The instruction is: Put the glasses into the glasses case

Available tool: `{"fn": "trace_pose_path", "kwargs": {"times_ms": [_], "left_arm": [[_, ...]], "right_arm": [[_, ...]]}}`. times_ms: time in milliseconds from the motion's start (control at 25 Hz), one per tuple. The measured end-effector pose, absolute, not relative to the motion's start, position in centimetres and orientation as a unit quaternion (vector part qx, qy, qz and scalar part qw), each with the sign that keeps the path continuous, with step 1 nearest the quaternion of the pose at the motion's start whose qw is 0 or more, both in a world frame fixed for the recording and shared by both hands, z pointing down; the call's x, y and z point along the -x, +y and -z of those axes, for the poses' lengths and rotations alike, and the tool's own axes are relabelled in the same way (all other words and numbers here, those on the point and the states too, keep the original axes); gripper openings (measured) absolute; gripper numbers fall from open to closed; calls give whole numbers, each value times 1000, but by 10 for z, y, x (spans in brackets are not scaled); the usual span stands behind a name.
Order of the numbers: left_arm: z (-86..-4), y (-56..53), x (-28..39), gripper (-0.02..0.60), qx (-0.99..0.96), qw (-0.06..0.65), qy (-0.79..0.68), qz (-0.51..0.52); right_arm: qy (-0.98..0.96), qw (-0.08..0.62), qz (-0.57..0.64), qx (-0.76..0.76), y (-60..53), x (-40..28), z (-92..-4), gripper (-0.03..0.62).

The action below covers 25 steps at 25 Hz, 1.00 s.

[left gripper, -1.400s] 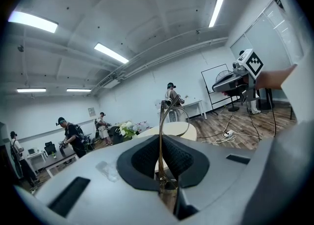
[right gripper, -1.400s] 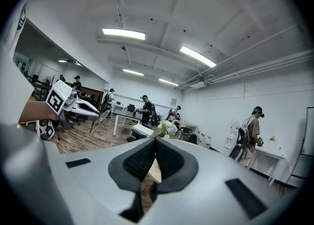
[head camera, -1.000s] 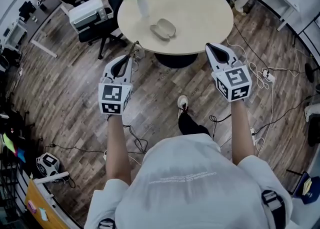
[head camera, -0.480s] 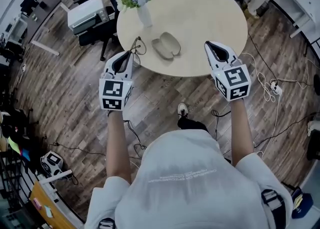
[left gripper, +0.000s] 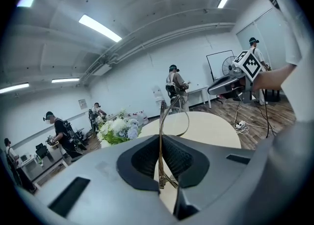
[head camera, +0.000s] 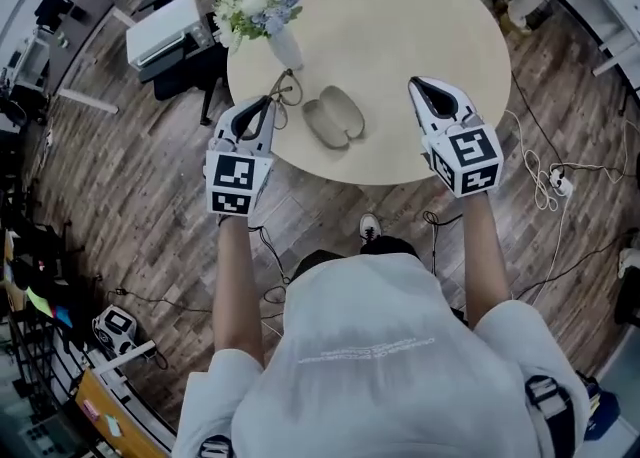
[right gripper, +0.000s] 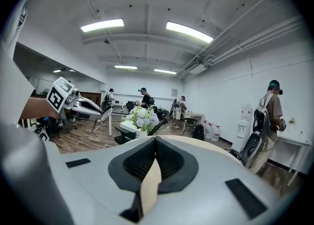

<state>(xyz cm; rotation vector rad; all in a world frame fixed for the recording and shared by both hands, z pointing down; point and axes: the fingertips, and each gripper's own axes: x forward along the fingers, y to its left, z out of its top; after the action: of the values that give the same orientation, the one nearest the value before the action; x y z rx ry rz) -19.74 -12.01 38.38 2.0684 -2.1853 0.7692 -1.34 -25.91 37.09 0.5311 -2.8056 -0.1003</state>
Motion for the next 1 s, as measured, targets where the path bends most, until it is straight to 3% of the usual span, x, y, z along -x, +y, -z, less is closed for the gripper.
{"fn": "trace_pose_path", "kwargs": {"times_ms": [280, 1000], "left_arm": [[-407, -168, 211, 23, -702, 13, -655, -280], [-505, -226, 201, 23, -855, -2, -403, -328]], "right_arm": [[-971, 146, 19, -188, -264, 34, -390, 0], [-895, 219, -60, -384, -230, 30, -449, 2]]}}
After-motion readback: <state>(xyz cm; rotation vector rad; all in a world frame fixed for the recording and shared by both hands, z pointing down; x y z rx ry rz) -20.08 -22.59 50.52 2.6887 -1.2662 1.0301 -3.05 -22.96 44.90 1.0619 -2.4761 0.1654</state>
